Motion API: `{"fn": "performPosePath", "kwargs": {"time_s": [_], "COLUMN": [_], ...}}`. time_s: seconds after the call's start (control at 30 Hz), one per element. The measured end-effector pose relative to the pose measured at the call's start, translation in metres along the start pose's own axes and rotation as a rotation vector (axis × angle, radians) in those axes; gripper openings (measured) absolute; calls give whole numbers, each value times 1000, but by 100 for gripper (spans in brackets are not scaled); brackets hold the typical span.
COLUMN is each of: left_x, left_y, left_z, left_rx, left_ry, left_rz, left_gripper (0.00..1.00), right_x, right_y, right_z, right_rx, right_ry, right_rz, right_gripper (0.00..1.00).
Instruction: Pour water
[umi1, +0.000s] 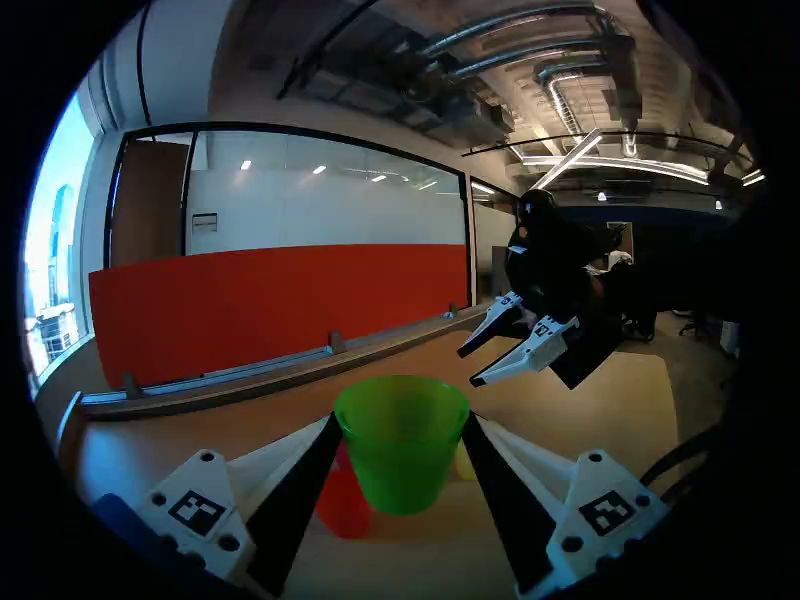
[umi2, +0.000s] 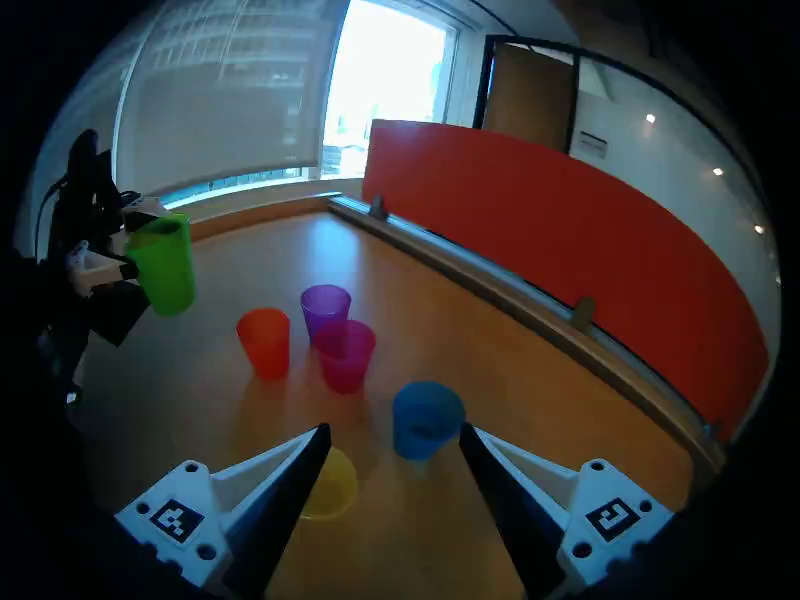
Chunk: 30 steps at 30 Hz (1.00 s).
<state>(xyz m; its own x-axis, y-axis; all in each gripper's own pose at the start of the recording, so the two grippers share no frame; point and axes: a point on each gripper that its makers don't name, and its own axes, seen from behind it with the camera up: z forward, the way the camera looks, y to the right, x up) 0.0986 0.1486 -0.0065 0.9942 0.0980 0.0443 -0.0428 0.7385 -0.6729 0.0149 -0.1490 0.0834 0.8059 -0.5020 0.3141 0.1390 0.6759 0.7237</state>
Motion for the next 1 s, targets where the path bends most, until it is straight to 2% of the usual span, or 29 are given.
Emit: {"fn": "performPosePath", "kwargs": {"time_s": [0.3,1.0], "left_x": [-1,-8], "left_y": [-1,0], "left_z": [-3,-7], "left_rx": [7,1], "left_ry": [-2,-15], "left_rz": [-1,-5], "left_gripper": [87,87], "right_x": [-2,-24], "right_y": [-1,11], "right_z": [8,44], "right_rx": [6,2], "right_ry": [-15,-83], "right_rz": [-3,24], "right_gripper": [100,100]}}
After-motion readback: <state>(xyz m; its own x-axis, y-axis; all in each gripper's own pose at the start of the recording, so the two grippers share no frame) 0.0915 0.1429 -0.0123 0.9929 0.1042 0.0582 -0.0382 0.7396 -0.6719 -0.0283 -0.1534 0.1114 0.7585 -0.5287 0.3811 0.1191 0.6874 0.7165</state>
